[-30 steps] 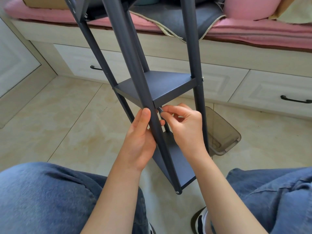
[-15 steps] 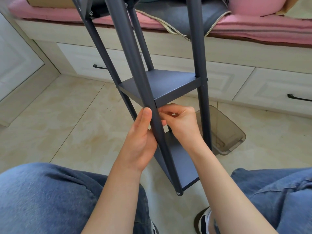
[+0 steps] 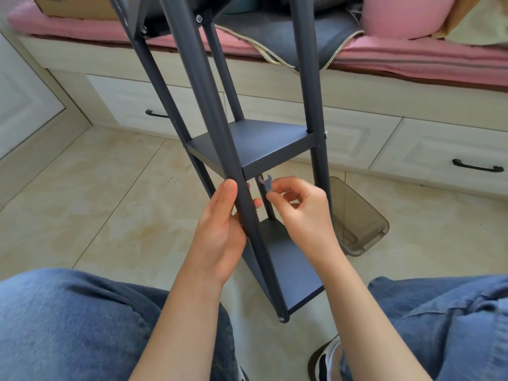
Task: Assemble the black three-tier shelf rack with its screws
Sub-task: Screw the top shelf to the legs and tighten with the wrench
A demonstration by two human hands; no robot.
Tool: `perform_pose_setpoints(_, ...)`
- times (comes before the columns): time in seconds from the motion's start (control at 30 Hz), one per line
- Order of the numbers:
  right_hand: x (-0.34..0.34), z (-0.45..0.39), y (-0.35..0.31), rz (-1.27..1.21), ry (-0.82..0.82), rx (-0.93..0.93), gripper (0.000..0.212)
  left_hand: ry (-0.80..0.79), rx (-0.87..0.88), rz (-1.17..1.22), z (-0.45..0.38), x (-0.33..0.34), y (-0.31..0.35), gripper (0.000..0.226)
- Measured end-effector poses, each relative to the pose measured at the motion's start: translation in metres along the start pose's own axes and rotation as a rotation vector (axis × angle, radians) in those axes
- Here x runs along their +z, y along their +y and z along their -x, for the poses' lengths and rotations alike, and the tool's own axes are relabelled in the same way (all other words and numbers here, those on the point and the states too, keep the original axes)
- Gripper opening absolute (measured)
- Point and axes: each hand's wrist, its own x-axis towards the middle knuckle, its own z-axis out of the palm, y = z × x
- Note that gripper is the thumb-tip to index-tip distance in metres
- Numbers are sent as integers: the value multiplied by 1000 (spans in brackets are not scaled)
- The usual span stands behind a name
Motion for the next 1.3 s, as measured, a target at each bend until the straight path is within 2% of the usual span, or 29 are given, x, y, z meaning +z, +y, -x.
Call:
perform_pose_setpoints(0.17, -25, -2, -5, 72, 124, -40, 9, 94, 8, -10, 4, 3, -2, 30)
perform_pose_setpoints(0.33, -45, -20, 0, -9, 333, 109, 7, 115, 101, -200, 9, 5, -3, 10)
perform_pose_setpoints(0.47, -47, -32, 5, -55, 378, 190, 8, 180, 195, -404, 13, 6, -5, 27)
perform_pose_setpoints(0.63, -43, -39, 7, -261, 290, 349, 7, 219, 209, -515, 17, 6, -5, 27)
perform_pose_setpoints(0.8, -32, -33, 8, -351, 263, 366, 7, 256, 261, -575, 4, -5, 13, 28)
perform_pose_setpoints(1.07, -17, -7, 2, -681, 201, 461, 11, 492, 418, -547, -12, -22, 29, 45)
perform_pose_setpoints(1.3, 2, 9, -6, -737, 268, 439, 11, 582, 488, -585, -3, -16, 16, 42)
